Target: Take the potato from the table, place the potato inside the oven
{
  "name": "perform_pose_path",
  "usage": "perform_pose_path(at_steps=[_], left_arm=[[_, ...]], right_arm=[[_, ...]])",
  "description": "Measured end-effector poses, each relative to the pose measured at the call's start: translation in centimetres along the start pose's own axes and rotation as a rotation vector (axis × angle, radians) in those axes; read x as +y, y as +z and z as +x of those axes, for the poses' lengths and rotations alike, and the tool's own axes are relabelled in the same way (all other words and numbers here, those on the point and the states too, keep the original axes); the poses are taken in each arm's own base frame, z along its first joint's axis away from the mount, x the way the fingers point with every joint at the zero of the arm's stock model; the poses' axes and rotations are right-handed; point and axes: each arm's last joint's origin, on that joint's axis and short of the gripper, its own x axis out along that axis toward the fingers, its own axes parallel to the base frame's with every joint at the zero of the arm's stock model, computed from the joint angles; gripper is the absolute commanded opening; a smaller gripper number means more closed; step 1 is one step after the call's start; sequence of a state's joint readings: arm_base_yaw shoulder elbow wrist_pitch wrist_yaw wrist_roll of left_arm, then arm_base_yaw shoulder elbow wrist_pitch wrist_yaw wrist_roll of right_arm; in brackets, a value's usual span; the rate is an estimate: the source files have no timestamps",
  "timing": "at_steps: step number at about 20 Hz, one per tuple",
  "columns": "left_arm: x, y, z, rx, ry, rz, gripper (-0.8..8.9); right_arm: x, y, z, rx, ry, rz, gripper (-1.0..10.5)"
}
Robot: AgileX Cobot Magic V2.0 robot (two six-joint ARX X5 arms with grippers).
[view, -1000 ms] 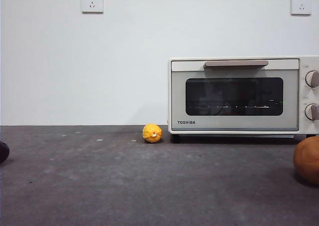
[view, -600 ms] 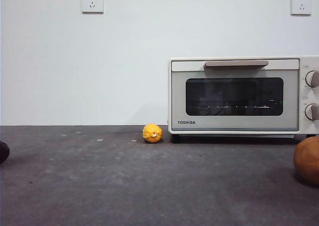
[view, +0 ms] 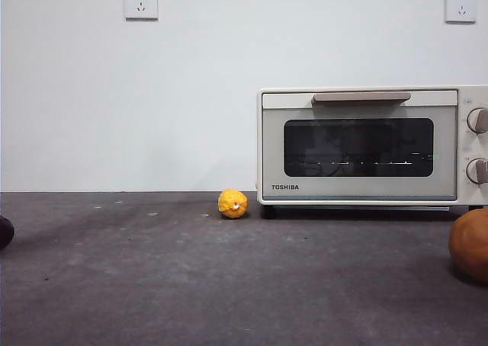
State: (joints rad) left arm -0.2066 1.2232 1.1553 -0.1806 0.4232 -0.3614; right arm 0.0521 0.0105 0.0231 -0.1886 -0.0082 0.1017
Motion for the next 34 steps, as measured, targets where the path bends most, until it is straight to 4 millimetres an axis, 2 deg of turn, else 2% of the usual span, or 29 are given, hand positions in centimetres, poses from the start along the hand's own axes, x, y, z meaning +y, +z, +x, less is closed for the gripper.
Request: perform_pose_path(at_steps=[5,9,15,17,23,28,34], left_arm=[[-3.1,2.2,8.4,0.199,-0.155,-0.022,-0.05],[-5.8,3.0,14.3,0.271,-0.224,-0.009,-0.05],[-8.8,2.7,20.1,0.311,-0.296,0.016,-0.05],[-9.0,2.1,21.6,0.328,-0.314,0.016,-0.05],[-7.9,-0.1,23.8,0.381,-0.291,-0.001,-0.05],[-7.8,-0.1,24.1,0.359,-0.292,0.007,-0.05],[-8.3,-0.8,24.7,0.349,-0.269,0.04,-0.05]], right_arm=[[0.0,0.0,0.0,0.0,0.0,0.0,0.0],[0.0,0.0,0.0,0.0,0.0,0.042,0.0],[0.2,0.2,-0.1,0.008,0.062,0.16,0.0],[0.3,1.3,-0.5,-0.018,0.074,0.164,0.0],[1.1,8.1,-4.1,-0.182,0.106,0.157,0.0],[1.5,11.9,-6.7,-0.099,0.092,0.135,0.0],[2.0,16.0,-8.1,0.083,0.089,0.119,0.0]])
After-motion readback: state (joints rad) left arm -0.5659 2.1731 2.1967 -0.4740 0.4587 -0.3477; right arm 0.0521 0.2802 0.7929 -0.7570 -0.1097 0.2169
